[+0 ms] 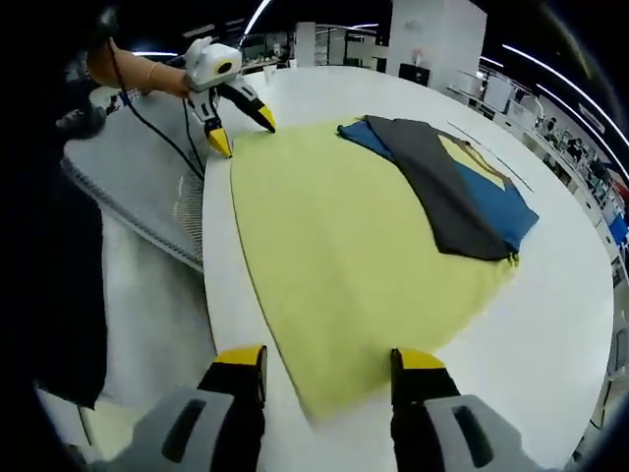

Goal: Fold the garment on the visible template until the final outline fits inside the template.

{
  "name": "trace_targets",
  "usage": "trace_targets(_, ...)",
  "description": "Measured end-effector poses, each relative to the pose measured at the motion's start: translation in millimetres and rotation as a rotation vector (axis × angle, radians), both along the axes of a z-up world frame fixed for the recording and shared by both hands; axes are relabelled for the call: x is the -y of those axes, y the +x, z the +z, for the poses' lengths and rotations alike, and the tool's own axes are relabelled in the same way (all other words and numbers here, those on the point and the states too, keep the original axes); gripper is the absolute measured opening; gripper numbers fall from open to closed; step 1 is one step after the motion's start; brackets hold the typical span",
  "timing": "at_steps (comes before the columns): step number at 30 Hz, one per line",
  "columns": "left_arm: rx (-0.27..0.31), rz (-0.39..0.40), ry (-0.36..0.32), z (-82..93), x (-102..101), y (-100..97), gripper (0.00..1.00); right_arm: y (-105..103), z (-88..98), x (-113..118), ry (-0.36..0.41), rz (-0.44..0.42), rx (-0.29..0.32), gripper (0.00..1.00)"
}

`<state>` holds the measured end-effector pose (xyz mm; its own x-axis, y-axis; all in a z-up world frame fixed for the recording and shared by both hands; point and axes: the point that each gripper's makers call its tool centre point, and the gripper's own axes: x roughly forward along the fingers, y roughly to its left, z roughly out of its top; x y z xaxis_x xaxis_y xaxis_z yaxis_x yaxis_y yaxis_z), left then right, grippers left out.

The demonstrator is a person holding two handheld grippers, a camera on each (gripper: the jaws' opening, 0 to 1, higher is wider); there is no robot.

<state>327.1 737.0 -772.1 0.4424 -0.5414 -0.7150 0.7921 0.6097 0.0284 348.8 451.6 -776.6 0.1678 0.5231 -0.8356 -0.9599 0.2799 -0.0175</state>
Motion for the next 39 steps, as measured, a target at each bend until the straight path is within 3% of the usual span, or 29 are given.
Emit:
trace_targets(6,-0.016,0.015,-0.015,-1.6,-3,1.6,0.48,2,0.2,1,0.014,-0.010,0.001,0.47)
trace_targets(13,-0.023,0.053,-0.010,0.1,-12,16.2,0.28,11,1.0,3,0.014,-0.050,0.009,0.34)
trace_targets(20,-0.027,0.058,0.005,-0.8,-11,23.8,0.12,26,1.2,8,0.013,-0.111,0.036,0.12)
trace_targets(24,-0.028,0.070,0.013,-1.3,-13,26.3,0.06,28,0.1,9,0.019,-0.120,0.019,0.00)
trace_targets(39,-0.042,0.093,-0.030,9.7,-9,14.6,0.01,14,14.0,12,0.099,-0.163,-0.041,0.00)
